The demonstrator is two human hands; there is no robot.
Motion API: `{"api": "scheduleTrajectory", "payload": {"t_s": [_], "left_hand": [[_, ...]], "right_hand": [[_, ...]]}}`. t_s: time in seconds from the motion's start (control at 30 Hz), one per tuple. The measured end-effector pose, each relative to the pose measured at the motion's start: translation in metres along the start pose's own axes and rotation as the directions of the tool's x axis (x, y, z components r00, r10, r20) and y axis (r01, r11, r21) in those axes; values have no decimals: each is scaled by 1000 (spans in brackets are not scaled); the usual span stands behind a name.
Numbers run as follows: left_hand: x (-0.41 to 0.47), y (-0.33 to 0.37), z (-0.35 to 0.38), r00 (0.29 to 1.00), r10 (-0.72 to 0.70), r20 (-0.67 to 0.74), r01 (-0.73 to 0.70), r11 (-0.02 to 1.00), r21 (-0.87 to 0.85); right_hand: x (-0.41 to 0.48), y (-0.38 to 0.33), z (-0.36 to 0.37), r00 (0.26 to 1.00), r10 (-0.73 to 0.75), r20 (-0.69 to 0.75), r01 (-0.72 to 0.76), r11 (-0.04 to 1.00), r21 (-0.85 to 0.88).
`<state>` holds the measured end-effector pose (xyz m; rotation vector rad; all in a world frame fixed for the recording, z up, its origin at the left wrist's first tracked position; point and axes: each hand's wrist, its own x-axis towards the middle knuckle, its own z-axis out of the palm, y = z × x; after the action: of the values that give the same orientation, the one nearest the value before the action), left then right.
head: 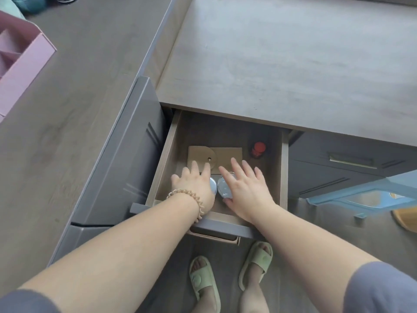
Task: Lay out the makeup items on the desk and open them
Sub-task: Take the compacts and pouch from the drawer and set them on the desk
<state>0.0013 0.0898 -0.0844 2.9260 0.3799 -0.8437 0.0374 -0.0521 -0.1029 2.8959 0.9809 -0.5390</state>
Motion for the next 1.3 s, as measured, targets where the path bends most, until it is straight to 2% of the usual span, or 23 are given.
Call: {"api": "scheduleTrajectory", "payload": {"t_s": [0.17,0.27,0.47,0.67,0.8,0.9,1.0,1.07,1.17,1.3], "left_hand": [[44,12,36,985,-37,169,44,998,-39],[48,12,48,981,-50,186,62,996,-60],[33,16,50,975,-52,214,64,997,-46],[23,15,35,1000,-13,27,12,999,41],[4,18,3,985,0,-172,-18,994,-105],[-9,38,-37,933,43,-356,-122,971,-204],[-9,81,-84,829,114,-548,-277,934,-226],[-4,114,-116,781,152,-606,-338,919,-205],[6,180,-156,751,208,-627,-404,896,-186],[26,278,-179,735,236,-636,-415,898,-147]], "right_hand": [[20,11,33,993,31,110,-30,999,-16],[23,12,47,990,73,124,-79,996,42],[13,5,56,994,60,96,-67,995,69],[4,11,42,994,102,-44,-98,991,92],[-16,25,8,964,155,-214,-93,958,272],[-36,57,-29,903,211,-374,-49,916,398],[-57,102,-69,791,299,-533,-25,888,460],[-64,133,-93,732,364,-575,-34,864,503],[-75,199,-120,679,411,-608,-47,851,523],[-93,296,-131,659,467,-590,-85,826,558]]}}
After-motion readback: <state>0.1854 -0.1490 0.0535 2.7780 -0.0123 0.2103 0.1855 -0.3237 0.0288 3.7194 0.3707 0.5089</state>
